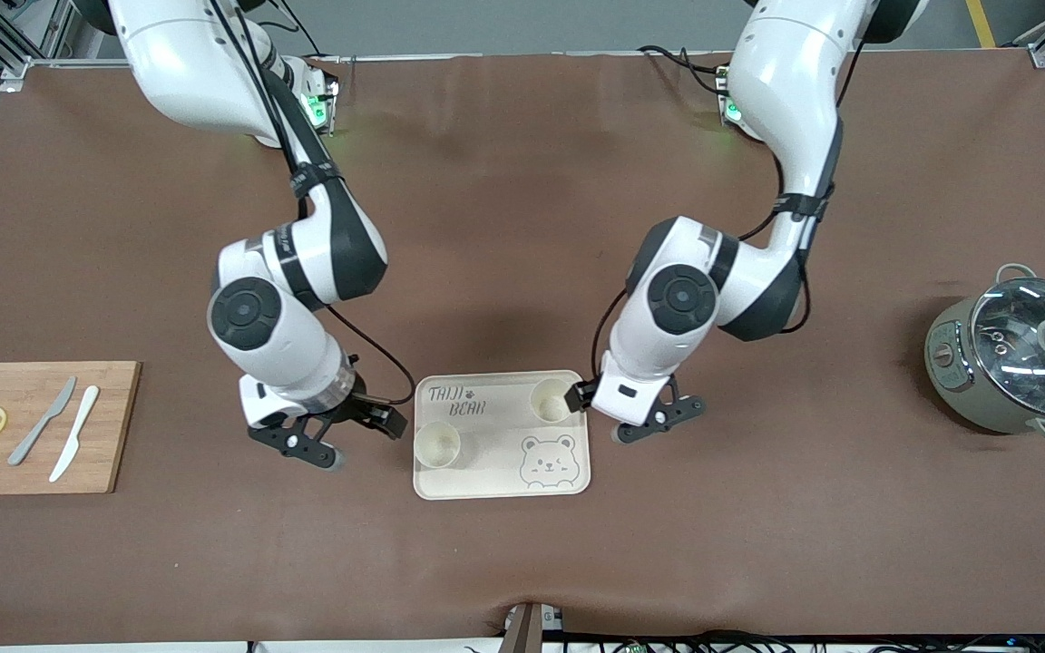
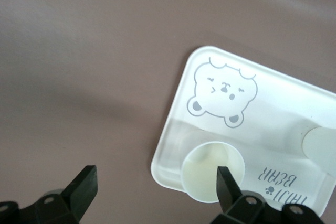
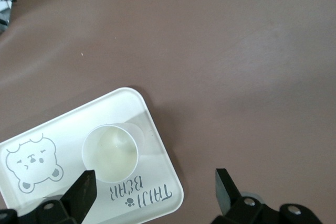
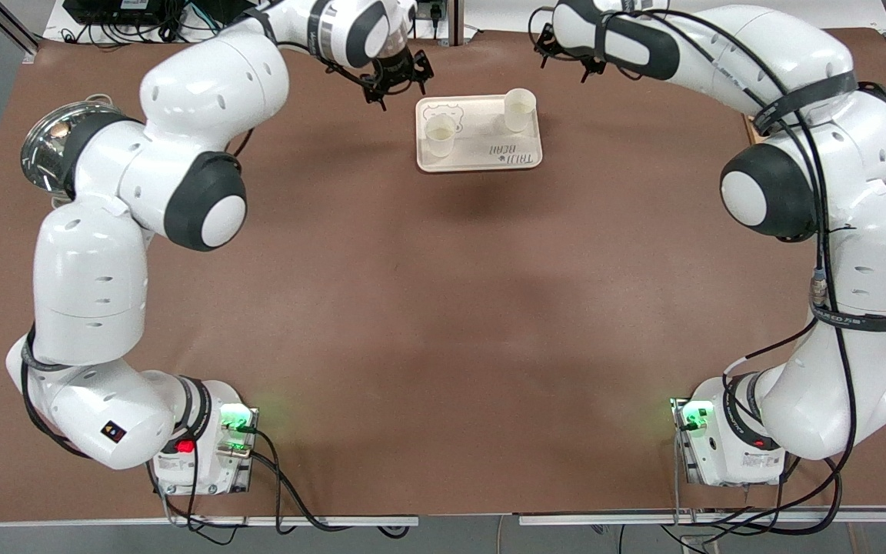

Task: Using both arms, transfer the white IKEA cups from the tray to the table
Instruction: 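Lower the right gripper and the left gripper over the two cups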

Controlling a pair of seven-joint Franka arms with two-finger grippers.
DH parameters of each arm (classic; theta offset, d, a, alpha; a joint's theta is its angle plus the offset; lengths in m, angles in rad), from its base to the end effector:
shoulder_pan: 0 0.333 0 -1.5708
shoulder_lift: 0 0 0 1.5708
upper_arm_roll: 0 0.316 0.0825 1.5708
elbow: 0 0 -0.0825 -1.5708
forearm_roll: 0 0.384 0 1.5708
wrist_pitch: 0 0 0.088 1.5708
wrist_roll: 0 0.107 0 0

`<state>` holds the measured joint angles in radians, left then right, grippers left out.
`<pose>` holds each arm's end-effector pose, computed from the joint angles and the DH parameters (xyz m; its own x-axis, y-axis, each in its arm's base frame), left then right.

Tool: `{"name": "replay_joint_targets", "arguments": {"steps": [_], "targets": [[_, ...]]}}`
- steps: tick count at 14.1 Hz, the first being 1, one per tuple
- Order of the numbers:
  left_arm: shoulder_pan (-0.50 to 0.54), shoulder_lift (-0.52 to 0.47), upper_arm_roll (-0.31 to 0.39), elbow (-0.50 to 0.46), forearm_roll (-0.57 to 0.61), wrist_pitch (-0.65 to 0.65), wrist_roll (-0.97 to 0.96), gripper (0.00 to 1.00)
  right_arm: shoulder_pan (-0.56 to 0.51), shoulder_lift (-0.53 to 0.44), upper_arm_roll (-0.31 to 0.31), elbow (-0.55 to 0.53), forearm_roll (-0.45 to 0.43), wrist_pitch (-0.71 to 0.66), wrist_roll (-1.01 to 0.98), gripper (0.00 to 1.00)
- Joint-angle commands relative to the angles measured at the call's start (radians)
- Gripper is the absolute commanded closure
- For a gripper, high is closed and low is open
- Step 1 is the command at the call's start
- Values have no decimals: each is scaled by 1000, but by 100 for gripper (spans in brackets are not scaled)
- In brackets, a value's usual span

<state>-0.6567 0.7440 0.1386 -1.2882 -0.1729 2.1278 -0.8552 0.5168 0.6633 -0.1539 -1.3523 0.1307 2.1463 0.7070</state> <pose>0.6373 -0.4020 0.3180 0.9281 0.3719 0.0200 0.3673 -0.9227 0.1168 0.6830 0.2925 0.3498 0.9272 -0.3637 0.0894 -0.3540 -0.9290 -0.1077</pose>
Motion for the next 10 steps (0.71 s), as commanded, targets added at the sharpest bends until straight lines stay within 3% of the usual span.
{"name": "replay_joint_targets", "arguments": {"steps": [1, 3, 10], "targets": [[-66, 64, 54, 32, 21, 47, -62, 0, 11, 25, -9, 28, 9, -2, 15, 0], [-112, 104, 93, 47, 21, 64, -82, 0, 22, 42, -10, 28, 6, 6, 17, 0], [-150, 183, 101, 72, 21, 98, -100, 0, 23, 98, -9, 27, 10, 90, 17, 0]]}}
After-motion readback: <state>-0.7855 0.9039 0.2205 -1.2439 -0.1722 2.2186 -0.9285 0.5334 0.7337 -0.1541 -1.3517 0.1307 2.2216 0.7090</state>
